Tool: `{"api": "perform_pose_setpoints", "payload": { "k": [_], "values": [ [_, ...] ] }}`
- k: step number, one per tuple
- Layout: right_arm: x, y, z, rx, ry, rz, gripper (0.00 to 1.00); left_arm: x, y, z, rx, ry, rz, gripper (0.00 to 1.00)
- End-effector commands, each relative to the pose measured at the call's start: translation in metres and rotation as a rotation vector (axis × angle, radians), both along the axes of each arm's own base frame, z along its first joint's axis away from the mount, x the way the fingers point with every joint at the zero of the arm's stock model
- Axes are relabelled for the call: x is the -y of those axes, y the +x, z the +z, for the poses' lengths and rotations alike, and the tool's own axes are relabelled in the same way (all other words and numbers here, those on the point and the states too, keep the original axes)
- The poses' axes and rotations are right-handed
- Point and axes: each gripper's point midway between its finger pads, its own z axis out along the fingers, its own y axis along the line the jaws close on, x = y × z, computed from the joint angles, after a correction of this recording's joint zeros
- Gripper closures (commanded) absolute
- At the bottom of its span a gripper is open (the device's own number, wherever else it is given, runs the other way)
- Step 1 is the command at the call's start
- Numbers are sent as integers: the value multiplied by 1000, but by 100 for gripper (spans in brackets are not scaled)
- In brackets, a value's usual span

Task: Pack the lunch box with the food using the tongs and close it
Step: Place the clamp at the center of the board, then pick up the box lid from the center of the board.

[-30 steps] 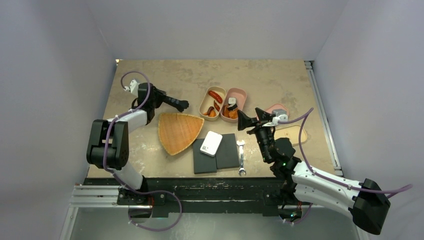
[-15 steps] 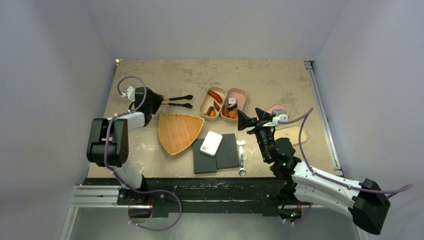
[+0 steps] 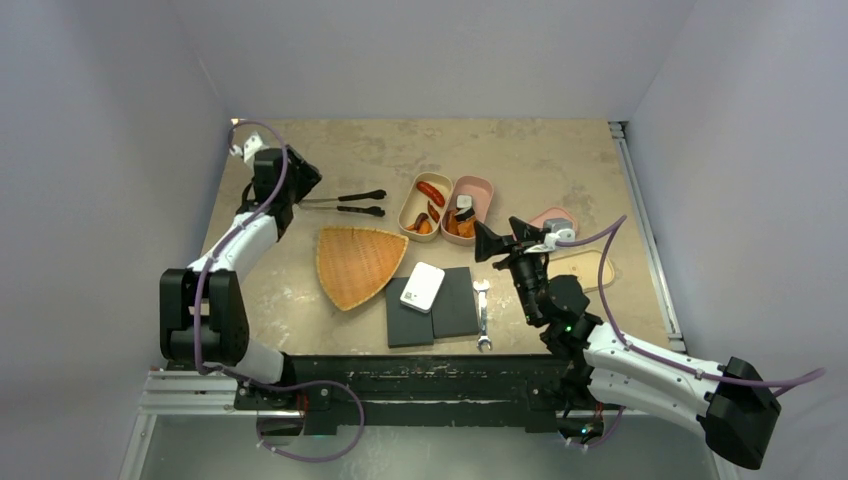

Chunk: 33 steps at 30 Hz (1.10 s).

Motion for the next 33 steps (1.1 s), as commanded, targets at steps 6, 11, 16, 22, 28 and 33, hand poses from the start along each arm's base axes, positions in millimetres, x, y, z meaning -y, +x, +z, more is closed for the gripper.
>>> {"api": "perform_pose_setpoints", "payload": {
  "k": [6,11,16,22,28,33],
  "values": [
    [1,3,-4,-96,119,-1,15,86,-7,82,46,393,-495,38],
    [20,11,-20,-233,159,-71,13,129,-29,95,118,396,-689,38],
    [56,26,-36,-330,210,-146,12,106,-46,78,84,505,-662,38],
    [88,59,-67,-477,247,-185,21,111,-60,91,141,496,-694,38],
    [147,95,-95,-600,261,-304,27,94,-69,116,194,560,-623,38],
    [179,110,-117,-697,213,-379,34,104,-71,119,215,528,-656,38]
  ]
}}
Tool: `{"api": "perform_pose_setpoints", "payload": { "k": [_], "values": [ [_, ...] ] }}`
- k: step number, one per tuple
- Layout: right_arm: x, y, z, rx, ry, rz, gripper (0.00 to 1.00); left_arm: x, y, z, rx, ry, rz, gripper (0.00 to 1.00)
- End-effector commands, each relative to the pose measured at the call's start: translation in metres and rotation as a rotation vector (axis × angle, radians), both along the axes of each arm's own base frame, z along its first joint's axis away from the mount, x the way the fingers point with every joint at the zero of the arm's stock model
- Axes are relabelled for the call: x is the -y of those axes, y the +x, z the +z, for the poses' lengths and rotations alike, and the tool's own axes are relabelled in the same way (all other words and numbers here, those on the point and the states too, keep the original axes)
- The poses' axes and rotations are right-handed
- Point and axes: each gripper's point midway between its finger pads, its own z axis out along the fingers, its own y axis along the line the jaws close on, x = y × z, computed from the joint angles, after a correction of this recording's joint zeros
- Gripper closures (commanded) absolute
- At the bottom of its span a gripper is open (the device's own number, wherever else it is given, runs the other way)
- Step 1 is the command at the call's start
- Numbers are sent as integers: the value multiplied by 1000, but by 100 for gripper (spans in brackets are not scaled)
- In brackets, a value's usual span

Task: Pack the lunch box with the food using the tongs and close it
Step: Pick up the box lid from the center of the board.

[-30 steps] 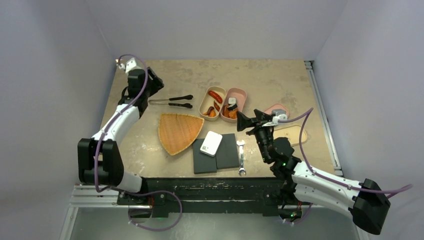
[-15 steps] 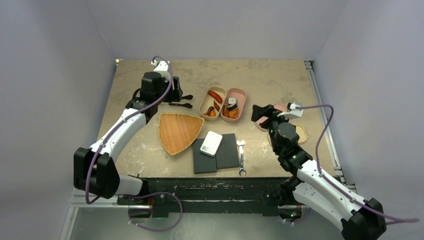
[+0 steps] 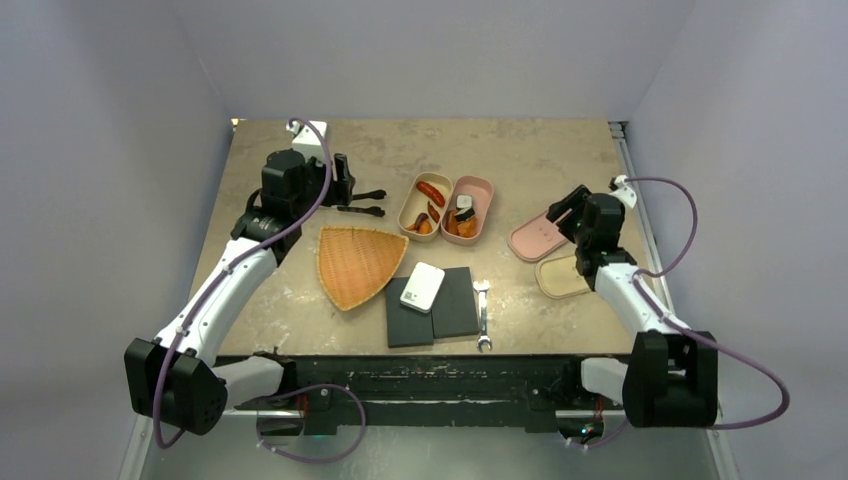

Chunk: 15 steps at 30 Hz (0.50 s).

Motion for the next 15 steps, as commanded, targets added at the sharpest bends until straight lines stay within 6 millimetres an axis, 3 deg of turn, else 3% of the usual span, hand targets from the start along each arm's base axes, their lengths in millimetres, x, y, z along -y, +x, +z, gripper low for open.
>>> {"api": "perform_pose_setpoints", "payload": {
  "k": [1,4,15],
  "values": [
    [19,14,4,-37,-9,7,34,6,0,7,31,-4,-26,38],
    [31,18,-11,-83,-13,-2,38,9,-2,9,34,-10,-32,38],
    [41,26,-68,-254,-13,-15,53,9,-3,9,36,-5,-28,38]
  ]
}}
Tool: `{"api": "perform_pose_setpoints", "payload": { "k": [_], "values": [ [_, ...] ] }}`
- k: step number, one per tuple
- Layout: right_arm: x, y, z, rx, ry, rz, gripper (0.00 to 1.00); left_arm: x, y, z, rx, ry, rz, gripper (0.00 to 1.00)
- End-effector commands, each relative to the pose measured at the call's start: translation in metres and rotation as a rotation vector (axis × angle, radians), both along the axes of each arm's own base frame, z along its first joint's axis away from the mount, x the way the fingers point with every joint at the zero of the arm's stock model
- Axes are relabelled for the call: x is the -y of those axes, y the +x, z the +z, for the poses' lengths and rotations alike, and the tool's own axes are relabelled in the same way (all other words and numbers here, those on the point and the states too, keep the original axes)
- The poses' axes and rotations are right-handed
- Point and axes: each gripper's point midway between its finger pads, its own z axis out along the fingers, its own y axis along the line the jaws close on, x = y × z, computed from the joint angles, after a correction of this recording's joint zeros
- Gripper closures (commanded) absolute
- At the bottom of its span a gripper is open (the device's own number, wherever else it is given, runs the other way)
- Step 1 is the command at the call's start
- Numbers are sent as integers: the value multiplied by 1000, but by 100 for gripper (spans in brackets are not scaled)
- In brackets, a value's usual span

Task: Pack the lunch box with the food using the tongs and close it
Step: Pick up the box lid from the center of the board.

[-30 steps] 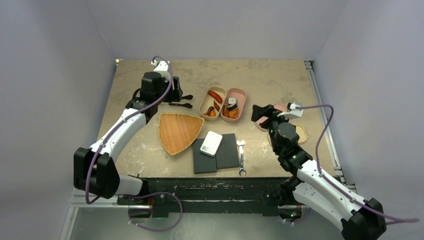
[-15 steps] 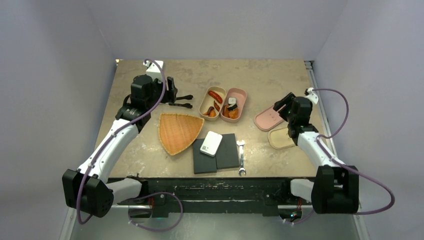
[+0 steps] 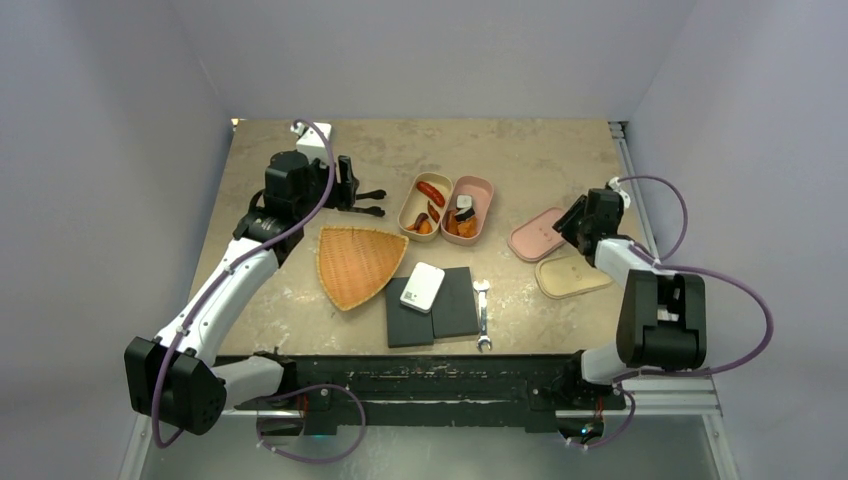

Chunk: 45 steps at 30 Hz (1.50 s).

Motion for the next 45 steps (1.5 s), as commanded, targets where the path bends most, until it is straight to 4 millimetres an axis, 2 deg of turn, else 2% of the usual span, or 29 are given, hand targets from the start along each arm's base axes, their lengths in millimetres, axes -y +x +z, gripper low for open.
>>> {"api": "perform_pose_setpoints", "payload": {
  "k": [1,6,15,22,29,31,33,35,40,45],
  "values": [
    [6,11,-3,-21,-14,-8,54,1,0,11,41,-4,-2,38],
    [12,8,-16,-65,-8,-67,56,-2,1,11,40,6,10,38],
    [21,-1,-22,-90,-16,-145,56,0,1,11,39,-5,1,38],
    [15,3,-32,-106,15,-133,58,0,1,11,38,-5,1,38],
    [12,0,-42,-128,33,-125,66,0,1,12,41,-7,5,38],
    [11,-1,-43,-129,38,-126,80,-1,1,12,41,-5,7,38],
    [10,1,-40,-115,49,-133,93,-1,1,11,40,-3,10,38],
    [8,1,-37,-100,68,-139,100,-1,1,11,40,-5,9,38],
    [-3,6,-17,-14,152,-143,100,-1,1,9,35,-4,11,38],
    [-20,11,14,111,269,-123,100,3,2,6,28,-21,-2,38]
  ]
}}
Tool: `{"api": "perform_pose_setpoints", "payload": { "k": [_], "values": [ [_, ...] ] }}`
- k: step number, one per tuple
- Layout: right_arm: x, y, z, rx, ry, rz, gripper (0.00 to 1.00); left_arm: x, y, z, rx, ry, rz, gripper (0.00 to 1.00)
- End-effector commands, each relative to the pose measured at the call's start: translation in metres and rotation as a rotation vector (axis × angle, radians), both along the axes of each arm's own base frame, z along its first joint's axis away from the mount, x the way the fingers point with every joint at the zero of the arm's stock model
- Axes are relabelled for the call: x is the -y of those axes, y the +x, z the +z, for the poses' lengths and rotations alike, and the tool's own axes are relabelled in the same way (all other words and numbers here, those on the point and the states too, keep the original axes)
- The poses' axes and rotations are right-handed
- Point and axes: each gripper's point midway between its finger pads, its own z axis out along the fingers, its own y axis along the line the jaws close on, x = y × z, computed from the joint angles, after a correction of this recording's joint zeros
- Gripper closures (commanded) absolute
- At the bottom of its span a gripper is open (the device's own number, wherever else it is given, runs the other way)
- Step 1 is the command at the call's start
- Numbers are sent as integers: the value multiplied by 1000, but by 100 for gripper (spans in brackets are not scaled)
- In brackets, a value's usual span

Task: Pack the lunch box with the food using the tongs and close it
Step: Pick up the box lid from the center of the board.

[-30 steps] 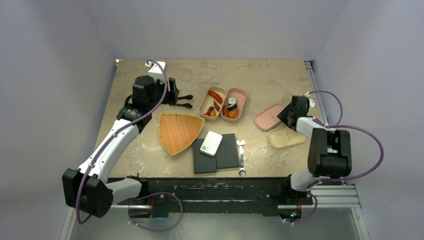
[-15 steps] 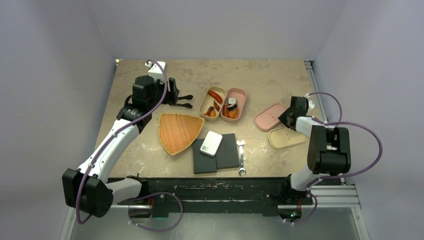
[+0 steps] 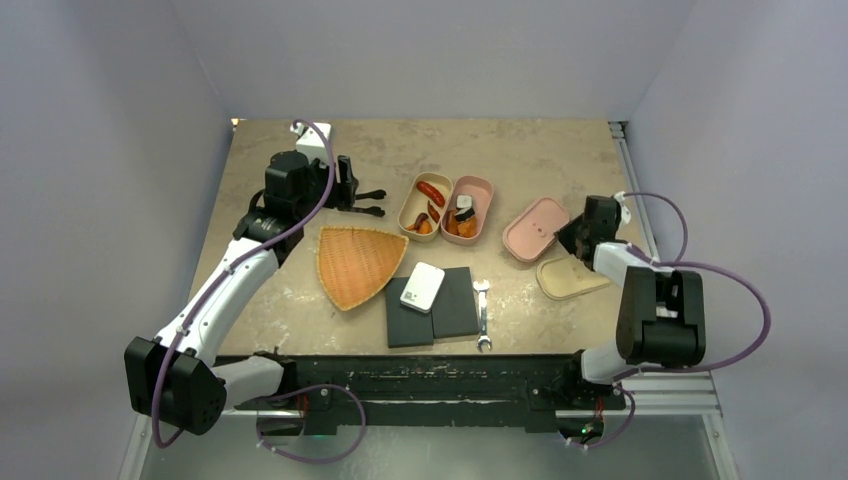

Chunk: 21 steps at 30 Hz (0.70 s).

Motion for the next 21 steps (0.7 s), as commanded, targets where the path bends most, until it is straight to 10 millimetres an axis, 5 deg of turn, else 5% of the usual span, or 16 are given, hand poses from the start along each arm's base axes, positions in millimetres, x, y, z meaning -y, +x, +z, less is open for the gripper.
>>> {"api": "perform_pose_setpoints", "payload": {
  "k": [1,8,16,21],
  "values": [
    [-18,18,53,218,131,0,100,6,2,5,23,-27,-15,38],
    [-41,21,102,384,165,141,100,40,-3,-1,-9,-138,-162,38],
    [-116,10,143,535,192,443,100,122,-38,4,-51,-368,-522,38],
    [-157,4,162,614,203,559,100,153,-62,8,-68,-443,-692,36]
  ]
}}
